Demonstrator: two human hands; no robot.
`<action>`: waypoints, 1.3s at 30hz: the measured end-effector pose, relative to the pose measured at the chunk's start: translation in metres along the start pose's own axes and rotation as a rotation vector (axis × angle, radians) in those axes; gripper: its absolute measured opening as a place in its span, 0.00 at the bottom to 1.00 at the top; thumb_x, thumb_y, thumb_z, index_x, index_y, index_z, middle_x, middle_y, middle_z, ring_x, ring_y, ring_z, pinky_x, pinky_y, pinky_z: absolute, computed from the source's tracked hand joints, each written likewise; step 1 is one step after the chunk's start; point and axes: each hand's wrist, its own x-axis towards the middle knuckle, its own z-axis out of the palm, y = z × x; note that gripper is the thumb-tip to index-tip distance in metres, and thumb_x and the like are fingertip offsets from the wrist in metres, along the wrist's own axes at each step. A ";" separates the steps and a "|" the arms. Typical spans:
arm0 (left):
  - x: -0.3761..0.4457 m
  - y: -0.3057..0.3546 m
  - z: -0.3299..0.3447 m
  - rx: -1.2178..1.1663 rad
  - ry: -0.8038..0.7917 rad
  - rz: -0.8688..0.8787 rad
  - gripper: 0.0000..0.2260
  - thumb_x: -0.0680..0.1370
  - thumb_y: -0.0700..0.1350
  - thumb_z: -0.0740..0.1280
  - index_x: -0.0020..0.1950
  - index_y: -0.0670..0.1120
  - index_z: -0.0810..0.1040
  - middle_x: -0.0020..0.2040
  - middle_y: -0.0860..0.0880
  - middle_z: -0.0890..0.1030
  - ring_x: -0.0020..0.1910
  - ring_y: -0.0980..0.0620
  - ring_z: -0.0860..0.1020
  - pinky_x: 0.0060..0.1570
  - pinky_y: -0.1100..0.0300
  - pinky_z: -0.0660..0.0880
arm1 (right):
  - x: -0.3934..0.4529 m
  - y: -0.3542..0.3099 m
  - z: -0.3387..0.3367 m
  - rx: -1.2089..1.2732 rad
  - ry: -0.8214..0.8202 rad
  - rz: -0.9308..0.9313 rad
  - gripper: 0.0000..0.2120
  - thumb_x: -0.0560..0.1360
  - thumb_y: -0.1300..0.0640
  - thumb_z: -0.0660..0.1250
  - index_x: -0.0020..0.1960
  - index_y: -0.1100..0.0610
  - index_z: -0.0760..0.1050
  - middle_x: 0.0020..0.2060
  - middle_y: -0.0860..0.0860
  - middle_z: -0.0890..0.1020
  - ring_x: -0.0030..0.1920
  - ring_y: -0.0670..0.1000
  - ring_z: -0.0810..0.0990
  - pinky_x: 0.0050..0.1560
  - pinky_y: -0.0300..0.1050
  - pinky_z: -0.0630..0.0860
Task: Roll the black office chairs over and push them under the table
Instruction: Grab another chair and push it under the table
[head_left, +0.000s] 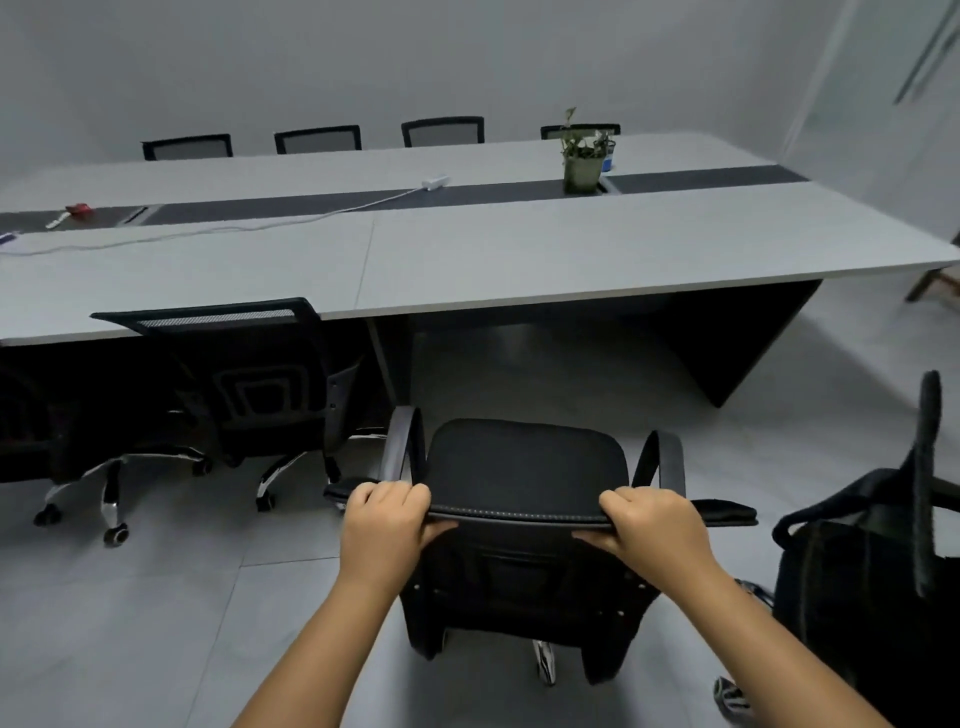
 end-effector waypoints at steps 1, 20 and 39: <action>0.008 -0.004 0.008 -0.010 0.007 0.005 0.29 0.78 0.62 0.47 0.27 0.45 0.69 0.23 0.50 0.70 0.23 0.49 0.71 0.36 0.60 0.59 | 0.007 0.002 0.006 -0.003 0.018 -0.006 0.25 0.67 0.37 0.57 0.23 0.56 0.66 0.17 0.49 0.67 0.17 0.49 0.68 0.20 0.34 0.57; 0.163 -0.019 0.165 0.011 -0.054 -0.096 0.20 0.70 0.58 0.59 0.27 0.43 0.70 0.23 0.49 0.69 0.33 0.50 0.61 0.34 0.60 0.55 | 0.180 0.143 0.148 -0.008 0.100 -0.186 0.27 0.73 0.38 0.53 0.25 0.56 0.67 0.19 0.49 0.68 0.19 0.49 0.67 0.22 0.37 0.59; 0.321 -0.164 0.282 -0.046 -0.099 -0.032 0.29 0.74 0.66 0.50 0.27 0.44 0.71 0.22 0.50 0.69 0.21 0.47 0.69 0.34 0.60 0.49 | 0.379 0.146 0.258 0.005 0.038 -0.083 0.22 0.65 0.38 0.64 0.24 0.55 0.67 0.19 0.47 0.69 0.19 0.49 0.67 0.27 0.35 0.53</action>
